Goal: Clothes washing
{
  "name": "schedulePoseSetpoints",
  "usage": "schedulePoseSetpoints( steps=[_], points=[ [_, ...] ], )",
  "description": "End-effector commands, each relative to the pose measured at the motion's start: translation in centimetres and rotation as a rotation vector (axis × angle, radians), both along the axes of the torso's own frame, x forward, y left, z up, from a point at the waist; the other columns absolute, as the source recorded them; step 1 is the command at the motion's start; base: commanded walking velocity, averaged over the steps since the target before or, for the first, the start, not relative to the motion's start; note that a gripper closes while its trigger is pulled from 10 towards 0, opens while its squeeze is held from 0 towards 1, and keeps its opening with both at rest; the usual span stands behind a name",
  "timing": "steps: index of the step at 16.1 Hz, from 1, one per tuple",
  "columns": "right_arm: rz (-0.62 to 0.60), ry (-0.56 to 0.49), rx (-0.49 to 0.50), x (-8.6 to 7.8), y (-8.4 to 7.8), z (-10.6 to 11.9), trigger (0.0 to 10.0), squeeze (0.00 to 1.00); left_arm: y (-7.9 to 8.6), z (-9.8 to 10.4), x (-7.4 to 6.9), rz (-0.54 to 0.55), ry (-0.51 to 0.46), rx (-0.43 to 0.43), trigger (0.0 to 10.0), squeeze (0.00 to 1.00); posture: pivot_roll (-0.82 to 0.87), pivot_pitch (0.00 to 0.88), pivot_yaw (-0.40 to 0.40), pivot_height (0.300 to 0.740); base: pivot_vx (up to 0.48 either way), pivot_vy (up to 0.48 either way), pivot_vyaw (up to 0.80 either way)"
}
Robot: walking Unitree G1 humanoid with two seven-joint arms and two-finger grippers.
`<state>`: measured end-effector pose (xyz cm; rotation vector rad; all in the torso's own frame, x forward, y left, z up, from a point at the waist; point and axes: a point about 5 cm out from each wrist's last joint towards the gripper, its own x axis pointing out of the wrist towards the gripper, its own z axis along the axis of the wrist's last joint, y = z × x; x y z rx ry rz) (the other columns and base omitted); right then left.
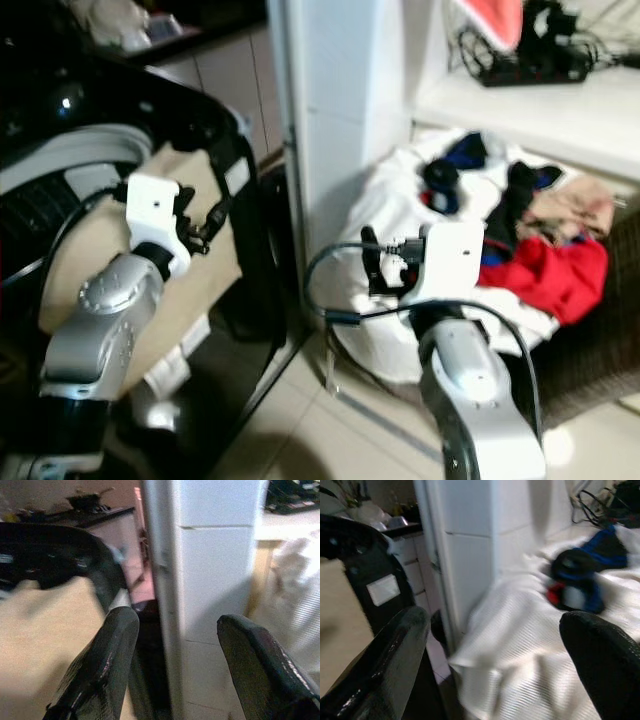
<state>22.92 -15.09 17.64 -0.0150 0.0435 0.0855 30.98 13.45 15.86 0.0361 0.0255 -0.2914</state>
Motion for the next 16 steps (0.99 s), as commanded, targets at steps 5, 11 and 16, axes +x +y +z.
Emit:
schedulePoseSetpoints(
  steps=[5, 11, 16],
  points=[
    [0.017, 0.019, -0.056, 0.8, -0.9, -0.3, 10.0, 0.0, 0.1, -0.2, -0.7, 0.032, -0.027, -0.005, 10.0, 0.0, -0.17, 0.0, 0.02, 0.74, 0.0, 0.0, 0.0],
    [0.03, 0.019, -0.03, 1.3, -0.7, -0.7, 10.0, 0.0, 1.5, 1.2, -1.1, 0.066, -0.077, 0.036, 10.0, 0.0, -0.15, 0.0, 0.005, 0.74, 0.335, 0.0, 0.34],
    [-0.006, -0.01, 0.0, 0.8, -1.1, 0.0, 10.0, 0.0, 1.1, 1.5, -0.9, 0.037, -0.076, 0.016, 10.0, 0.0, -0.17, 0.0, 0.034, 0.74, 0.363, 0.0, -0.16]
  ],
)
